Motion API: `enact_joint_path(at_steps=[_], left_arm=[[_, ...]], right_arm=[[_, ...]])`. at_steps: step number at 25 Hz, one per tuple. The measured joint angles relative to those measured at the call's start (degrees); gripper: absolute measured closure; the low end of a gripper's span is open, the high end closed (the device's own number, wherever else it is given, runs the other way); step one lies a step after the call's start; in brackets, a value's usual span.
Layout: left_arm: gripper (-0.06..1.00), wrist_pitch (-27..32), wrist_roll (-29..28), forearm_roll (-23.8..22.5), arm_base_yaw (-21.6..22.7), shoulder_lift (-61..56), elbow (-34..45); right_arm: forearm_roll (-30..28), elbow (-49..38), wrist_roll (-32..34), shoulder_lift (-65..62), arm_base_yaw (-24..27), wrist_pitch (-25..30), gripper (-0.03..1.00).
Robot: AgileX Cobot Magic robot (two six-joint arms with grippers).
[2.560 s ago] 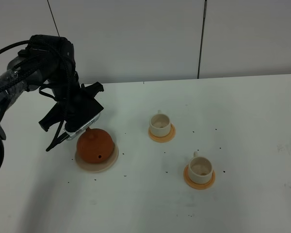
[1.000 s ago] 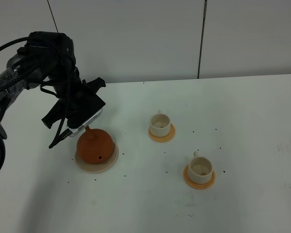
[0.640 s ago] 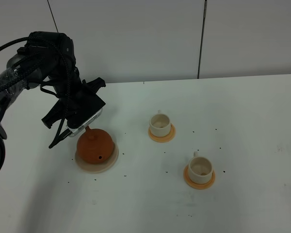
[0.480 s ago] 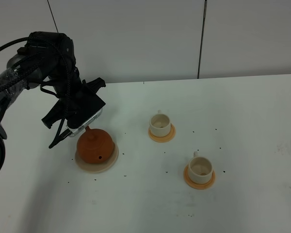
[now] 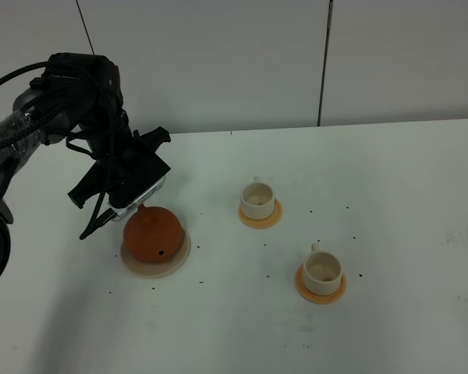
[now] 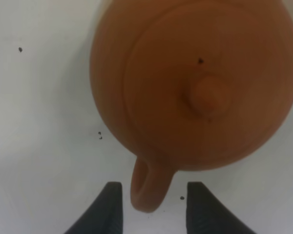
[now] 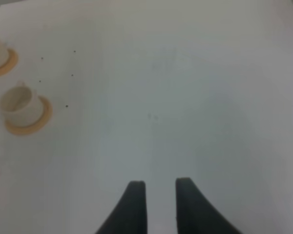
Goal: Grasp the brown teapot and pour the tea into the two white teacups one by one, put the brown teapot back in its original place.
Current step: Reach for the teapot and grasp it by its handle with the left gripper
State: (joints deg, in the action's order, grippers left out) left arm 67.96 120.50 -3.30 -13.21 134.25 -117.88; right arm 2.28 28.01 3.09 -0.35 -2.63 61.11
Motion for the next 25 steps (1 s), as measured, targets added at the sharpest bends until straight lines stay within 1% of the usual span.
enact_joint_path(at_steps=[25], left_arm=[[0.57,0.00,0.00,-0.85,0.00,0.93,0.54]], right_arm=[[0.00,0.00,0.00,0.00,0.00,0.00,0.82]])
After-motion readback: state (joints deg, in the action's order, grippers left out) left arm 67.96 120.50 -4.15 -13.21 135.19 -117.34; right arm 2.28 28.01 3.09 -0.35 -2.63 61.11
